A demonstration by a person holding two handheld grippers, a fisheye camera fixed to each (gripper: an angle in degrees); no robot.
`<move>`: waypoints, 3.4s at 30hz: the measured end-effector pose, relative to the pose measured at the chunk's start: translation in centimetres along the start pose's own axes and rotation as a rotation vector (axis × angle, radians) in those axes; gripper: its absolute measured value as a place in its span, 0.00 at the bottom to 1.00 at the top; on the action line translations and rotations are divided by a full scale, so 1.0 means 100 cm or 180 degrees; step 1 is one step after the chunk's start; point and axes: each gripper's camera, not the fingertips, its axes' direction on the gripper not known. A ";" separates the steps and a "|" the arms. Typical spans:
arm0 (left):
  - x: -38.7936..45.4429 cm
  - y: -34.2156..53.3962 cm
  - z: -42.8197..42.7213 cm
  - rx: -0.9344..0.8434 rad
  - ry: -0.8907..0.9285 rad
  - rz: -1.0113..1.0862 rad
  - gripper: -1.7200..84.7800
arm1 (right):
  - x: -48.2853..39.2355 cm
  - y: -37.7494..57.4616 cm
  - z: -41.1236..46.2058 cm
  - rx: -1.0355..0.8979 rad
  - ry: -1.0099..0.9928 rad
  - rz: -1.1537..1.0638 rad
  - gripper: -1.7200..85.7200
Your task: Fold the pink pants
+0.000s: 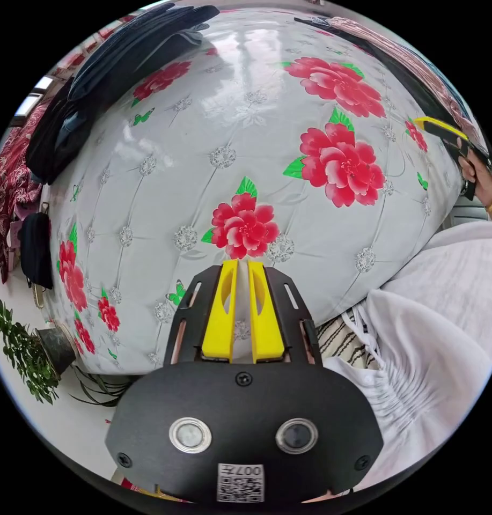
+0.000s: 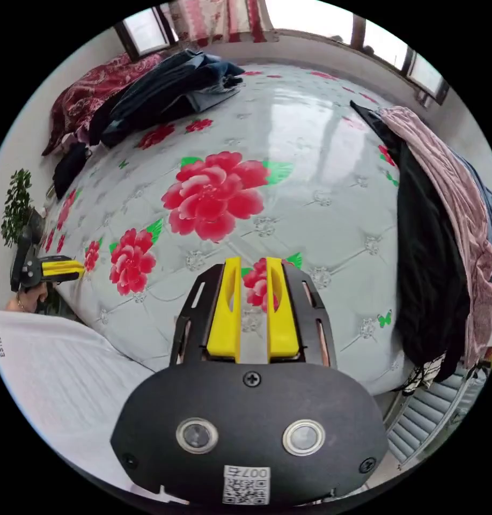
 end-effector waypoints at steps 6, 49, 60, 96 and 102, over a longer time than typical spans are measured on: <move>0.009 -0.007 -0.007 0.0003 -0.0133 -0.0142 0.05 | 0.158 0.041 -0.069 0.0742 0.0863 0.1380 0.03; -0.101 0.110 -0.013 0.1666 0.1464 -0.0538 0.08 | 0.001 0.019 -0.110 0.1118 -0.0563 -0.0568 0.04; -0.150 0.187 0.053 0.1223 0.1657 -0.1122 0.08 | 0.146 -0.011 0.038 -0.0491 0.0388 0.0512 0.07; -0.139 0.129 0.065 0.0904 0.0690 -0.0310 0.16 | 0.008 -0.202 0.062 0.0054 -0.0132 -0.0563 0.12; -0.155 0.120 0.084 0.0781 0.0686 -0.0377 0.10 | 0.000 -0.234 0.127 -0.0534 -0.0041 -0.0525 0.11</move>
